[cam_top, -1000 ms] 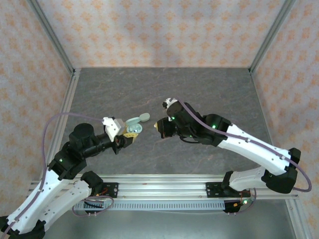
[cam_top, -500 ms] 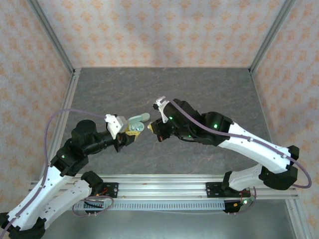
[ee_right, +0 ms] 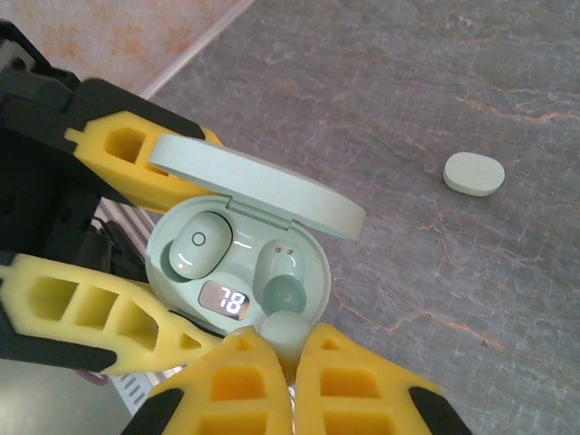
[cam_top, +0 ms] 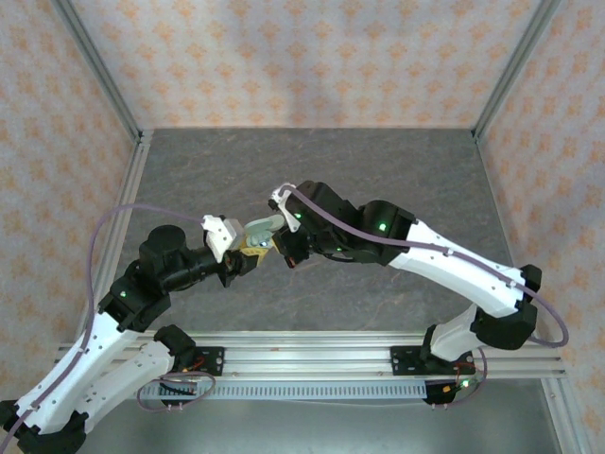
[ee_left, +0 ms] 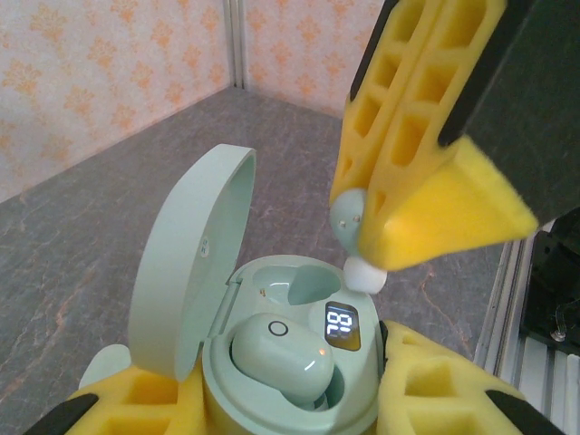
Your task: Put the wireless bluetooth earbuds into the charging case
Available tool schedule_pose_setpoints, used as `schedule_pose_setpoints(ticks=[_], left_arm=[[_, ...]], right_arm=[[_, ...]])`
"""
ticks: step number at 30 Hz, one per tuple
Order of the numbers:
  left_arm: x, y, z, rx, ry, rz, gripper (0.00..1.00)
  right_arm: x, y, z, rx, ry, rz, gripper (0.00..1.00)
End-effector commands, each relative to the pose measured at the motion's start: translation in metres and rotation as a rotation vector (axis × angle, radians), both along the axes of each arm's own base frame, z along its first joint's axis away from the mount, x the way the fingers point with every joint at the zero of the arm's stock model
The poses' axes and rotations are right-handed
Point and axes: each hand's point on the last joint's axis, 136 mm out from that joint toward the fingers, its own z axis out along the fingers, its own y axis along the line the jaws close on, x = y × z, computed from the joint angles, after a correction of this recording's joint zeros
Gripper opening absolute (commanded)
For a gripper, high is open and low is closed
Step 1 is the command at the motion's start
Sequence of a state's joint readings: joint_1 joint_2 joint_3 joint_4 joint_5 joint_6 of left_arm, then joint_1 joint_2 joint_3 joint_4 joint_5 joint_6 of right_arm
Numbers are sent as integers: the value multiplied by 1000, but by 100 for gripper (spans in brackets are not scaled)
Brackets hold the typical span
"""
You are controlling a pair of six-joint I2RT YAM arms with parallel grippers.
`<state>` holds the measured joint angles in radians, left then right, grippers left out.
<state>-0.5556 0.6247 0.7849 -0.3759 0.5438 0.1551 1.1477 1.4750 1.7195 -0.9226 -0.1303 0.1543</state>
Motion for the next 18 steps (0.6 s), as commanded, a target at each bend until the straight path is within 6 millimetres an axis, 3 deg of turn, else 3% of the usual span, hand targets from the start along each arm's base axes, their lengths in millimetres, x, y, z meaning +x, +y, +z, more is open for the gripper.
schedule_pose_setpoints(ticks=[1, 18], left_arm=[[-2, -2, 28, -56, -61, -17, 15], [-2, -3, 24, -62, -50, -18, 15]], right_arm=[[-4, -2, -2, -52, -6, 32, 7], [12, 2, -3, -114, -67, 9, 7]])
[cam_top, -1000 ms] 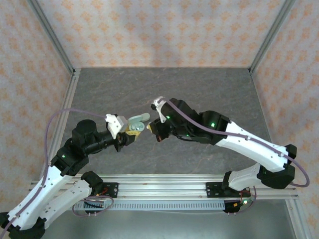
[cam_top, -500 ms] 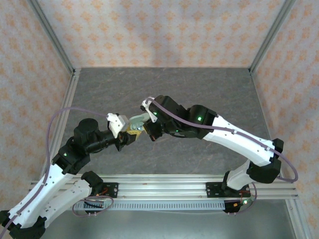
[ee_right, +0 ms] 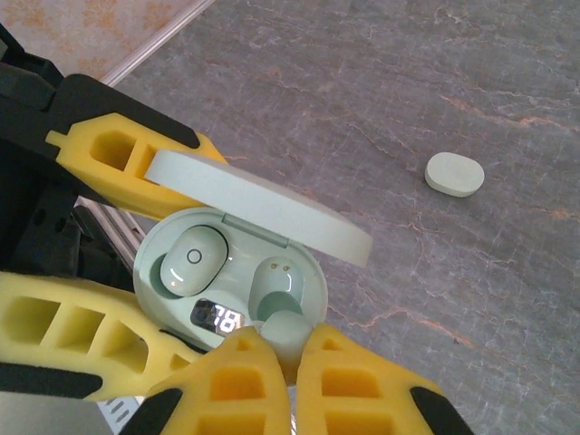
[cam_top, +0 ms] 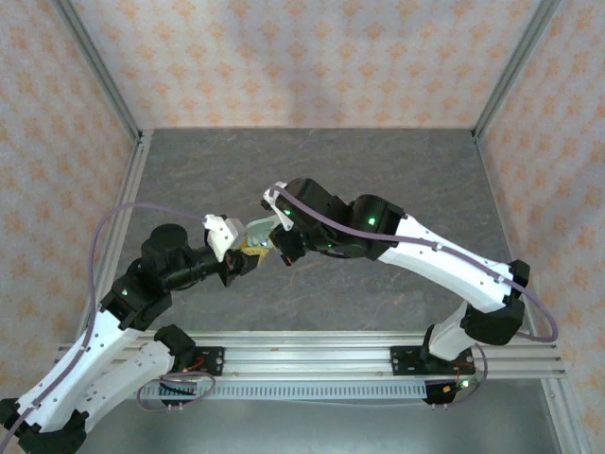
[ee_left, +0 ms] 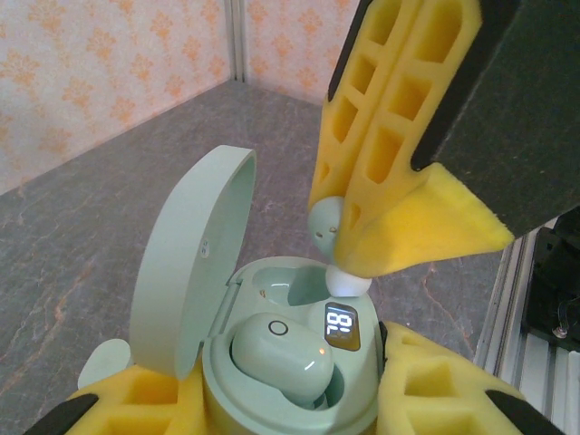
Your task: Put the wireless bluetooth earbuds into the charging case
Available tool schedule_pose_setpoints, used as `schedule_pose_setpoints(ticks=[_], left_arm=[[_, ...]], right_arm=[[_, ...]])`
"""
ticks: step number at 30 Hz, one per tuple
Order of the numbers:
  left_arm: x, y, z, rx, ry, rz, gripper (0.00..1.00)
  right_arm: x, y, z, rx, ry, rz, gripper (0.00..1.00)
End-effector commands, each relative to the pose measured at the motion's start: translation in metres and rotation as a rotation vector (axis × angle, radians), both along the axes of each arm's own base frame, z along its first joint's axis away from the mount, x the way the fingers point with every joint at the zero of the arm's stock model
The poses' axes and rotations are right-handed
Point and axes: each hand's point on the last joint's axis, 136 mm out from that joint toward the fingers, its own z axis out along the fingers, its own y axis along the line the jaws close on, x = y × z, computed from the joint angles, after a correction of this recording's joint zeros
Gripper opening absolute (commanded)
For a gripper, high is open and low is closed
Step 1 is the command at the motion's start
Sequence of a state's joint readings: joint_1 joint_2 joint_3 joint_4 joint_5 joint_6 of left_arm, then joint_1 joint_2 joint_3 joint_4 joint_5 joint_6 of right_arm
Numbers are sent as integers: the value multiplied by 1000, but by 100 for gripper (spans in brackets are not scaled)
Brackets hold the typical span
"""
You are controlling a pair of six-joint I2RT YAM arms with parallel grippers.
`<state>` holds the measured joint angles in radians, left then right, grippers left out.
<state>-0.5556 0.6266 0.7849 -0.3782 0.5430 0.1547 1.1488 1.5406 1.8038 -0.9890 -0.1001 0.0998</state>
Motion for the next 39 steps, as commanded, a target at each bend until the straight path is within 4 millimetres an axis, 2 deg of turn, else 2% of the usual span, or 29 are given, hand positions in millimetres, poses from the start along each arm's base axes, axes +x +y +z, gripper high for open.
schedule_pose_setpoints(ticks=[1, 10, 15, 21, 29, 34, 39], left_arm=[[-2, -3, 26, -65, -54, -19, 15], [-2, -2, 26, -58, -55, -16, 15], [-2, -2, 25, -57, -55, -16, 15], [0, -4, 25, -60, -53, -16, 15], [1, -4, 26, -59, -51, -16, 15], [2, -5, 25, -58, -48, -17, 15], [2, -5, 26, -63, -49, -18, 15]], right_arm=[[5, -1, 0, -44, -34, -5, 7], [7, 2, -6, -82, -34, 8, 7], [1, 2, -6, -87, -21, 44, 8], [-8, 6, -1, -52, 0, 93, 26], [-7, 9, 2, -38, 1, 85, 32], [-6, 7, 10, -16, -6, 65, 34], [-5, -1, 33, 40, -30, 33, 34]])
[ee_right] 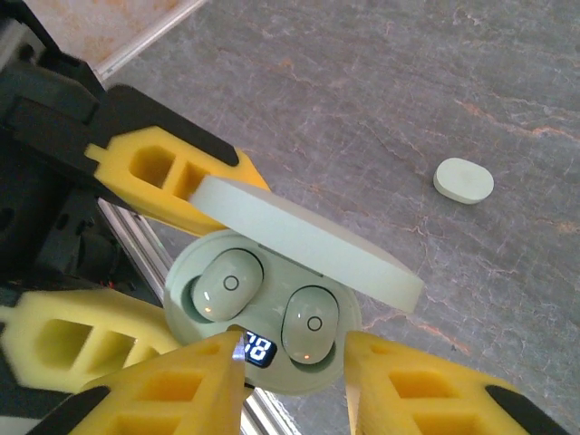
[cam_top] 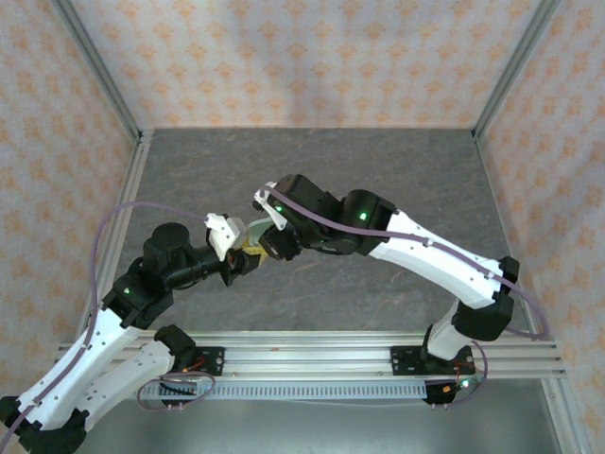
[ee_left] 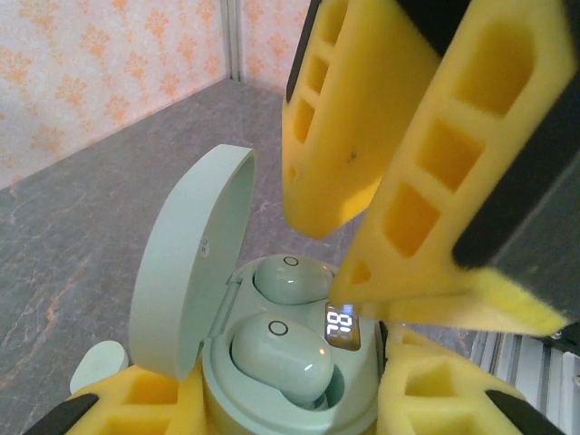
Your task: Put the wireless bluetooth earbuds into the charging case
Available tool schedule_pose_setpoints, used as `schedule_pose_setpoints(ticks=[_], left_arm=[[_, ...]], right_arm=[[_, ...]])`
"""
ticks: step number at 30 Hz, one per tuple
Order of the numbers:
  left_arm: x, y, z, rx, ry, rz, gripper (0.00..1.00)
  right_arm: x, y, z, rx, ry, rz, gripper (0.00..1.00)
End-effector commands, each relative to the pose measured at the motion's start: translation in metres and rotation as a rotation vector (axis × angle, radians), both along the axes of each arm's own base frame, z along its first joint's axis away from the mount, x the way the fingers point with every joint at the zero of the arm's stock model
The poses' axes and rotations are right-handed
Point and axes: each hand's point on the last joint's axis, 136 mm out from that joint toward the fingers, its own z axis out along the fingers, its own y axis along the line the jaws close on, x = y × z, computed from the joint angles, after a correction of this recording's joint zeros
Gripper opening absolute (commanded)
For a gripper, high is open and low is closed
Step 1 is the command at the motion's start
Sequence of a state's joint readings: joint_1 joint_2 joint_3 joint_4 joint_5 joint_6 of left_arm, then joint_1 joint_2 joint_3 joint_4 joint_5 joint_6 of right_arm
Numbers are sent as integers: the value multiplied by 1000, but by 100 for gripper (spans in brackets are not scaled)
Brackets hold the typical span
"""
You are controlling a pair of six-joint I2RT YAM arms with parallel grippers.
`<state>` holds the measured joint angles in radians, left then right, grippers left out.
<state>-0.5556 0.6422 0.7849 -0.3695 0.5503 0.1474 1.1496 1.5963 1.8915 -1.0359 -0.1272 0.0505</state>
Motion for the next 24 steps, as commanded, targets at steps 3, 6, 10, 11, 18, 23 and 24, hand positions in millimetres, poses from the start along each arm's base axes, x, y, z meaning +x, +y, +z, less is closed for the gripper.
schedule_pose_setpoints(ticks=[3, 6, 10, 11, 18, 23, 24], left_arm=[[0, -3, 30, -66, -63, -13, 15], [-1, -5, 33, -81, -62, -20, 15], [-2, -8, 38, -114, -54, -37, 15], [-2, -10, 40, -125, -53, -43, 15], [-2, -23, 58, -217, -46, -93, 15], [-1, -33, 69, -252, -53, -121, 15], [-1, -34, 70, -251, -54, -124, 15]], right_arm=[[0, -20, 47, 115, -54, -61, 34], [10, -34, 65, 188, -78, -136, 34], [34, -54, 76, 310, -27, -282, 35], [40, -59, 77, 342, -4, -311, 36], [62, -57, 74, 538, 163, -358, 53], [74, -57, 56, 529, 217, -412, 58], [75, -57, 53, 532, 232, -416, 58]])
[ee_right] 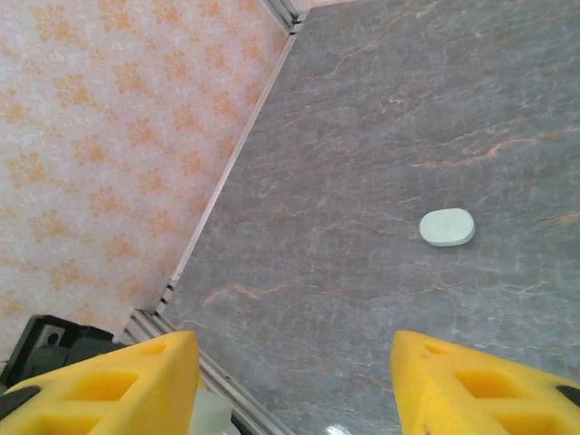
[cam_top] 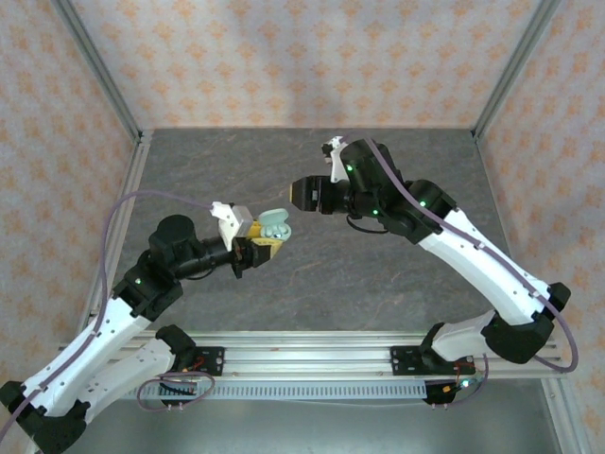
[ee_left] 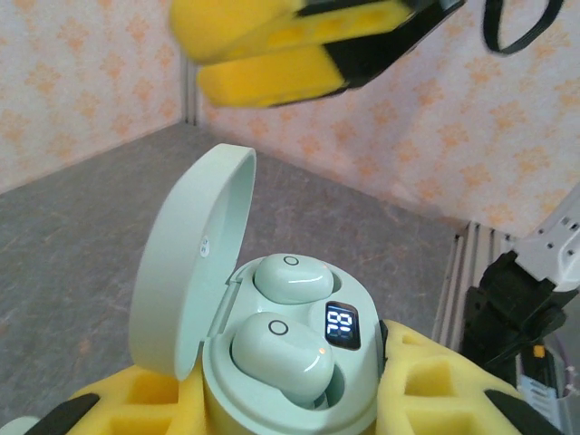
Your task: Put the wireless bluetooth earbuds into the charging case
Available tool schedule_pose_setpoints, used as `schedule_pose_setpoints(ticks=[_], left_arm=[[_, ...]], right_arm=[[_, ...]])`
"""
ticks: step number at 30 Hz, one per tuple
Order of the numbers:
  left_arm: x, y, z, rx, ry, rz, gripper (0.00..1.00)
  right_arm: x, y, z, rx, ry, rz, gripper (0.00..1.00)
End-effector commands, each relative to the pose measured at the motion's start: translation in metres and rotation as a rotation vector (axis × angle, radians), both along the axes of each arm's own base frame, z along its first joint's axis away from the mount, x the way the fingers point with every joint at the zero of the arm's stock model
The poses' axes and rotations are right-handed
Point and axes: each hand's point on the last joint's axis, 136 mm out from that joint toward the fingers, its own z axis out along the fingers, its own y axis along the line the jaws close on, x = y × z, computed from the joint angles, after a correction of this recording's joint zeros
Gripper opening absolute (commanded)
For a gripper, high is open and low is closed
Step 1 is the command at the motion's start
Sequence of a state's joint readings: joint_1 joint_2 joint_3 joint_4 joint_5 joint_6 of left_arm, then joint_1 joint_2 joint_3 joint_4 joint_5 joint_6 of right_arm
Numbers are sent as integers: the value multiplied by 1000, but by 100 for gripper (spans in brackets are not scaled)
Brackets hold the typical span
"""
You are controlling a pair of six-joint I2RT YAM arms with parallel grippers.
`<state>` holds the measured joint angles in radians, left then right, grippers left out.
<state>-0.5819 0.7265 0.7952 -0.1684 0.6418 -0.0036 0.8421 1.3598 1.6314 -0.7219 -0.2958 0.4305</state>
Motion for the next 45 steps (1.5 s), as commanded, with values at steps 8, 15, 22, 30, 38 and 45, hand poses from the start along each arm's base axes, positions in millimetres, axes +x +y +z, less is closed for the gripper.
schedule_pose_setpoints(ticks=[8, 15, 22, 30, 38, 45], left_arm=[[-3, -9, 50, -105, -95, -42, 15], [1, -8, 53, -112, -96, -17, 15], [3, -9, 57, -131, -84, -13, 15], [3, -10, 62, -152, -72, -15, 15], [5, -12, 64, -167, -58, -19, 15], [7, -13, 66, -166, -58, -13, 15]], right_arm=[[-3, 15, 0, 144, 95, 49, 59], [-25, 18, 1, 210, 145, 127, 59], [-28, -17, 9, 250, 90, -5, 62], [-32, -15, 18, 421, 140, -27, 68], [-38, 17, 14, 547, 269, 76, 68], [-46, 30, 17, 569, 291, 127, 67]])
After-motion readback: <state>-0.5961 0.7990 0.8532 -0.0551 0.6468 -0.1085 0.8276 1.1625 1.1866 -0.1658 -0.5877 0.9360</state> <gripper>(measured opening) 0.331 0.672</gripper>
